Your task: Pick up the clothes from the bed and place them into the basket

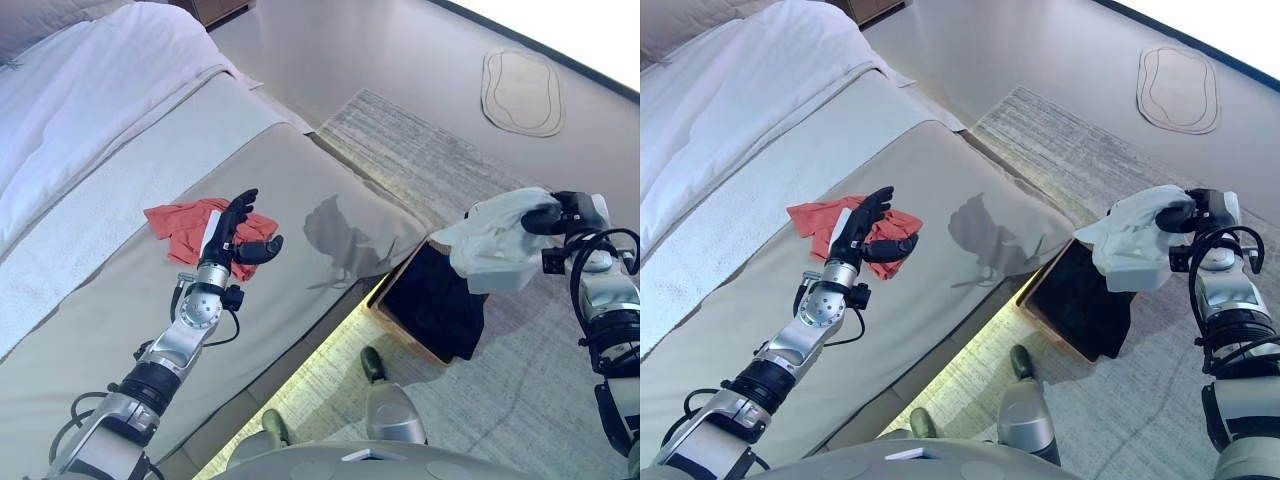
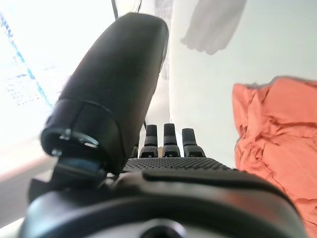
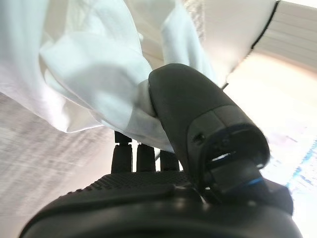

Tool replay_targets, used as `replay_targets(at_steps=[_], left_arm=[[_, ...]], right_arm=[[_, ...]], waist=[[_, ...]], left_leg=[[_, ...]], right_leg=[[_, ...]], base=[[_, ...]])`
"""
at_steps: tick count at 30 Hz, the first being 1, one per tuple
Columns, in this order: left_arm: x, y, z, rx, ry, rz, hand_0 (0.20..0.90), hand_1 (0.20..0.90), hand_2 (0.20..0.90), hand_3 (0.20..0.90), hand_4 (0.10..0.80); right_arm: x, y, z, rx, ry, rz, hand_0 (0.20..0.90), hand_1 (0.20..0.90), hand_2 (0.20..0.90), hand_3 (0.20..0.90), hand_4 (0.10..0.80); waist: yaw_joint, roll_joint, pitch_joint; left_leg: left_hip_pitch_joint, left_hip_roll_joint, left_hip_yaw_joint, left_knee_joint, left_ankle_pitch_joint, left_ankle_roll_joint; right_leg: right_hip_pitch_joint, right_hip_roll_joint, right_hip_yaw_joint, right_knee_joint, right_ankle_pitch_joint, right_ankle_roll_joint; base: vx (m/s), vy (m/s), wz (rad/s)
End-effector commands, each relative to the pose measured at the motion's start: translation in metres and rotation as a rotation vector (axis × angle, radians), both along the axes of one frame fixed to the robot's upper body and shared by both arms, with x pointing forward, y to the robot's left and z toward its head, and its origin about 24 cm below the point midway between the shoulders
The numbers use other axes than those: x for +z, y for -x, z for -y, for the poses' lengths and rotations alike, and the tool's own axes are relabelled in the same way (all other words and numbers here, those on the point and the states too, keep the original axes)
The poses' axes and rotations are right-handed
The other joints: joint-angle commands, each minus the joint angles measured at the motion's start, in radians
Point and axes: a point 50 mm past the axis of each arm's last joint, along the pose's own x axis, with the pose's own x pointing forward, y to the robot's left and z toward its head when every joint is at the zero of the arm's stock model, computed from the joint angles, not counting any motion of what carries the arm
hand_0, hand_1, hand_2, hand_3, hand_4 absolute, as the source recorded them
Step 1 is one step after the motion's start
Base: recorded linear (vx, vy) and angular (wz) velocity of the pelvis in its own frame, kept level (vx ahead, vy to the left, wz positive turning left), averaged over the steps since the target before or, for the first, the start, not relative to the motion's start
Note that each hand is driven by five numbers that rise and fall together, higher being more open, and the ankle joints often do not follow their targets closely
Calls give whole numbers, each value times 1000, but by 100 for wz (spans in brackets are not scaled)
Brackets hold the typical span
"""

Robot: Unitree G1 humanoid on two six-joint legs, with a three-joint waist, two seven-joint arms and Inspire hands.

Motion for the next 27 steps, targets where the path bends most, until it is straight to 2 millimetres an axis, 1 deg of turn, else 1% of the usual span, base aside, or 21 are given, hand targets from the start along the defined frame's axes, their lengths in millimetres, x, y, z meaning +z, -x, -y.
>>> replay_targets(at_steps=[1,5,9,18,19,20,27], left_arm=[[28,-11,10,-34,6,155,900,900,900,900,800],[29,-12,14,-41,15,164,900,900,900,900,800],[30,-13,19,-52,34,162,900,900,900,900,800],[31,-12,29,-93,52,168,900,900,900,900,800],[32,-12,29,-96,52,169,900,900,900,900,800],[33,-12,28,-98,53,171,900,900,900,900,800],[33,-13,27,-110,53,161,900,900,900,900,800]], right_arm=[[43,-9,7,-16,67,194,300,300,300,200,100],[38,-8,11,-40,60,173,300,300,300,200,100],[28,-6,17,-67,53,128,300,300,300,200,100],[8,1,23,-93,49,36,300,300,300,200,100],[6,2,24,-95,48,27,552,552,552,494,394],[4,2,24,-95,47,28,900,900,900,900,800],[5,0,21,-70,79,27,900,900,900,900,800]], waist=[[28,30,-54],[25,49,-39],[20,77,-26],[29,118,-1],[31,119,0],[34,120,1],[50,123,-2]], left_leg=[[22,51,-26,12,-119,-27],[18,49,-18,11,-116,-30],[14,45,-4,19,-118,-32],[-2,33,-13,9,-107,-31],[-2,33,-14,10,-106,-31],[-3,33,-15,10,-104,-31],[-8,34,-28,7,-98,-32]], right_leg=[[-91,-6,-11,31,14,11],[-98,-9,-13,29,13,10],[-103,-17,-13,24,13,9],[-102,-23,-19,7,13,7],[-100,-25,-21,7,13,7],[-97,-26,-23,5,12,6],[-86,-28,-38,3,8,4]], base=[[-57,-24,-5],[-44,-6,-10],[-27,-5,-5],[-17,-6,-3],[-2,-31,0],[-2,-34,1],[-1,-22,1]])
